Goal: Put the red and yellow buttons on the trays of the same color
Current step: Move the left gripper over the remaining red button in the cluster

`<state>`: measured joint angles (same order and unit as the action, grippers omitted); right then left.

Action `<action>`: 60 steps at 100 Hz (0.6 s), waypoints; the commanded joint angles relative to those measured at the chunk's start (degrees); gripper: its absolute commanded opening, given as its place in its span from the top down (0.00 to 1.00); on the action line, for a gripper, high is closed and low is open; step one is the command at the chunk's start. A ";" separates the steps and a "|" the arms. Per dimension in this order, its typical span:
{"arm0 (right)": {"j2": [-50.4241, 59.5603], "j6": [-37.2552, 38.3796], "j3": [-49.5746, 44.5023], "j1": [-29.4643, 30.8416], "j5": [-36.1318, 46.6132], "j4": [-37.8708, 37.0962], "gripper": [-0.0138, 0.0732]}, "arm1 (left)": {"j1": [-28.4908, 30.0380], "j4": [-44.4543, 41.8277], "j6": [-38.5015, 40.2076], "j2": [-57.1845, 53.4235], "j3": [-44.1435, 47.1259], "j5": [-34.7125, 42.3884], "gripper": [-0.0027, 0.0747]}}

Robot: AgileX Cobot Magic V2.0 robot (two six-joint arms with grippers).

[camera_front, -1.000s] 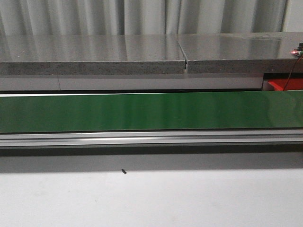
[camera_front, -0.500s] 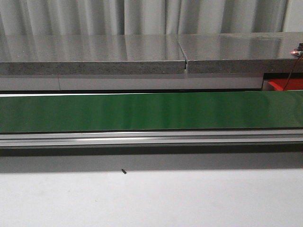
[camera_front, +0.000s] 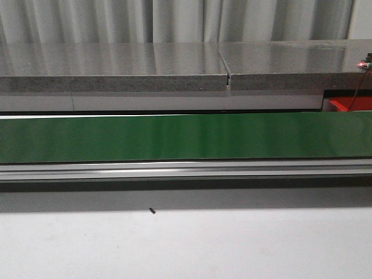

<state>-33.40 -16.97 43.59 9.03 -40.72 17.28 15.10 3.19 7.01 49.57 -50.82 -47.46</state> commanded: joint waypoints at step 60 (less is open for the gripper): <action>-0.09 -0.54 1.39 0.06 3.90 1.03 0.92 | 10.08 0.77 4.16 24.75 -3.17 7.43 0.17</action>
<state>-33.40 -17.07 43.59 9.03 -40.72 17.28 23.97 3.32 8.06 72.31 -51.30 -42.56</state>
